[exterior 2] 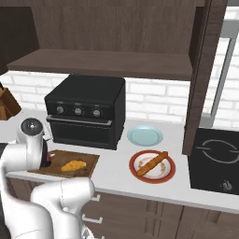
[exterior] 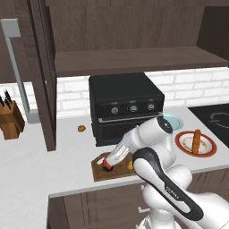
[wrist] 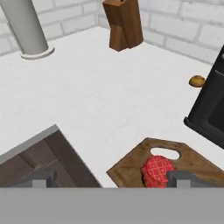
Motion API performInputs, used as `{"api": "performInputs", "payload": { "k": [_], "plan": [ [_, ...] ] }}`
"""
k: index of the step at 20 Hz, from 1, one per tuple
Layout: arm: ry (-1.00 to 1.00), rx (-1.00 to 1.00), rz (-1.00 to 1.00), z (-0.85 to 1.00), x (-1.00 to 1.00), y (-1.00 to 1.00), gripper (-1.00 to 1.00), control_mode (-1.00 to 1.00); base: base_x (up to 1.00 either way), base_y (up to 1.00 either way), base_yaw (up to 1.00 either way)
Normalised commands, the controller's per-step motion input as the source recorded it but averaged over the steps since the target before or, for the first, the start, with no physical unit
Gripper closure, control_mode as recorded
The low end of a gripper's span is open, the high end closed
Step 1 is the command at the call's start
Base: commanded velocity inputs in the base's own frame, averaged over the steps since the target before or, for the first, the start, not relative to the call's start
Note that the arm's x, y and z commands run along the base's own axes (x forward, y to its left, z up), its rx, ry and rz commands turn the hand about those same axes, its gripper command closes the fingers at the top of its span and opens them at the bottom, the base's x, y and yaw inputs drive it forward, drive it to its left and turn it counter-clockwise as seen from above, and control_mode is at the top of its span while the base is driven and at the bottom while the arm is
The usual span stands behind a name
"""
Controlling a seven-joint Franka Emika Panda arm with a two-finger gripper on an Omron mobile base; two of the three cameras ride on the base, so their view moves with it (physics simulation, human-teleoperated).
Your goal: From the different types of pastries on the counter, select a croissant and place it on the cutting board. Then retrieve a jar of jam from the cabinet and place it alongside the croissant on the cutting board.
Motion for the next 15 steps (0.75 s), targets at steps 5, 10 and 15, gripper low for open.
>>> {"api": "performInputs", "payload": {
  "k": [5,10,15],
  "plan": [
    [-0.01,0.03,0.00,1.00,-0.54,-0.07,-1.00,-1.00,0.00,0.00,0.00],
    [0.00,-0.01,0.00,1.00,-0.21,0.00,-1.00,-1.00,0.00,0.00,0.00],
    [0.00,-0.08,0.03,1.00,-0.39,0.00,-1.00,-1.00,0.00,0.00,0.00]
  ]
}}
